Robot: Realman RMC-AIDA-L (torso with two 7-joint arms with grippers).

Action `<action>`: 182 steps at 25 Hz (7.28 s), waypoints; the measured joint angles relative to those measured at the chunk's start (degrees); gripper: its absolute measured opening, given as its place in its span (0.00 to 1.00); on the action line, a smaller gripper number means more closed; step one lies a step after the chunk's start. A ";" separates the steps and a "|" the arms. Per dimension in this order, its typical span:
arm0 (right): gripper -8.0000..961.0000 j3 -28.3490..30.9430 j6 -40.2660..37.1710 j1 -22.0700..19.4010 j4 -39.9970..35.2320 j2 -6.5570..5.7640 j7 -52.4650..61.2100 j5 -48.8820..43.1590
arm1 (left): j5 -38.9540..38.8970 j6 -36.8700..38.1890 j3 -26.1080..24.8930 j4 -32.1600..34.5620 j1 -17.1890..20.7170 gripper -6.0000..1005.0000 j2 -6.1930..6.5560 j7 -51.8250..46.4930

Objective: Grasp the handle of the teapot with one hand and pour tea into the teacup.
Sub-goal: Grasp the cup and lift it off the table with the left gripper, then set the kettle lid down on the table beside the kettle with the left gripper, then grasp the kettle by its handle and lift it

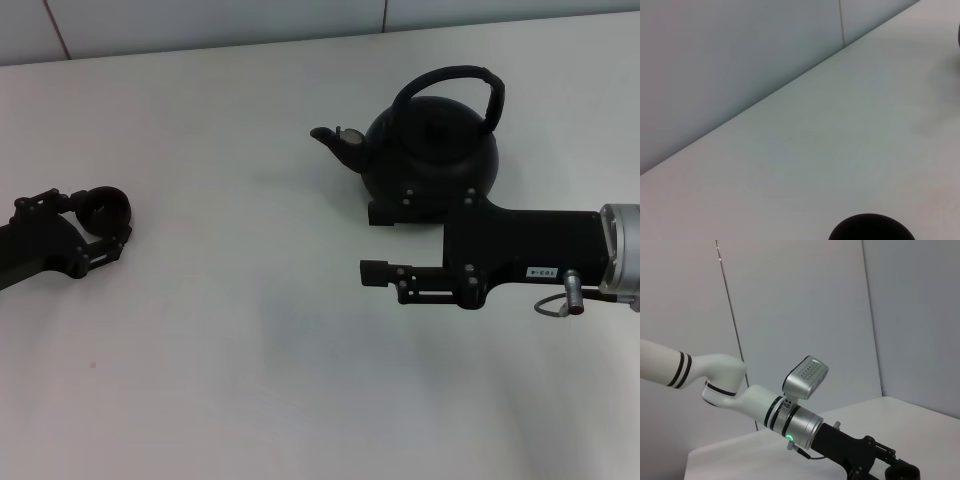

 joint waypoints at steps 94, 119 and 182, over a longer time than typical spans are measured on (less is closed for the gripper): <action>0.71 0.31 0.00 -0.22 0.16 -0.09 -0.43 -0.01 | -12.85 3.64 18.08 1.19 -2.18 0.87 0.16 1.09; 0.71 1.16 2.23 -0.85 0.09 -0.18 -0.78 -0.01 | -8.74 32.87 1.85 12.23 6.38 0.87 6.73 -1.07; 0.70 16.43 28.97 5.05 18.39 -0.16 -13.93 10.03 | -2.41 40.65 -4.36 8.70 4.53 0.87 6.60 -0.79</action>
